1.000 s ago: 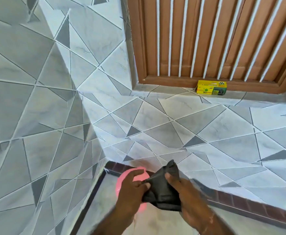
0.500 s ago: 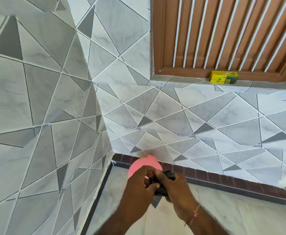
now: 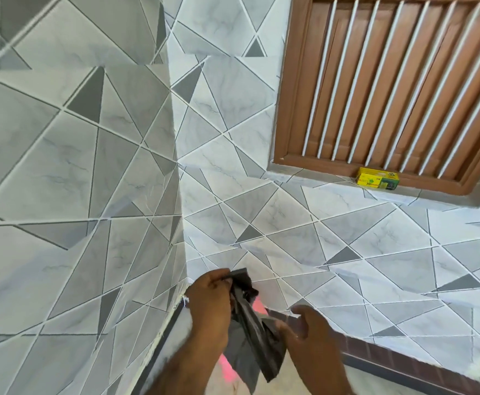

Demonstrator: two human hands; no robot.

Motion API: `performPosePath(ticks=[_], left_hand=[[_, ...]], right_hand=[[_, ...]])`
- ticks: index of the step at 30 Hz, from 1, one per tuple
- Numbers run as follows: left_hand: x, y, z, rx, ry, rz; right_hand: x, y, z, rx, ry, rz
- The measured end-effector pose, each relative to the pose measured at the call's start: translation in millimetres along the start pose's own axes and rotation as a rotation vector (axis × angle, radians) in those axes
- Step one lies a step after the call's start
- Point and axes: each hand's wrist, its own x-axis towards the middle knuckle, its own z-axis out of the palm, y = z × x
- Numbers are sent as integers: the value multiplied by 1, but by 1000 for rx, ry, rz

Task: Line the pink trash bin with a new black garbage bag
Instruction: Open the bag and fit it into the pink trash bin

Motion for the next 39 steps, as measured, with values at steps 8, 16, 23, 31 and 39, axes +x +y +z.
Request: performPosePath(ticks=[8, 16, 23, 31, 39], left_hand=[[-22, 18, 26, 135, -6, 180], [-21, 18, 20, 145, -27, 191], [-28, 19, 24, 90, -145, 157], [-22, 20, 16, 270, -140, 218], [-34, 8, 26, 413, -232, 225]], right_hand=[[15, -55, -8, 385, -357, 36], [22, -52, -19, 569, -446, 153], [24, -57, -9, 567, -348, 77], [37, -48, -29, 506, -234, 31], [28, -49, -25, 343, -155, -4]])
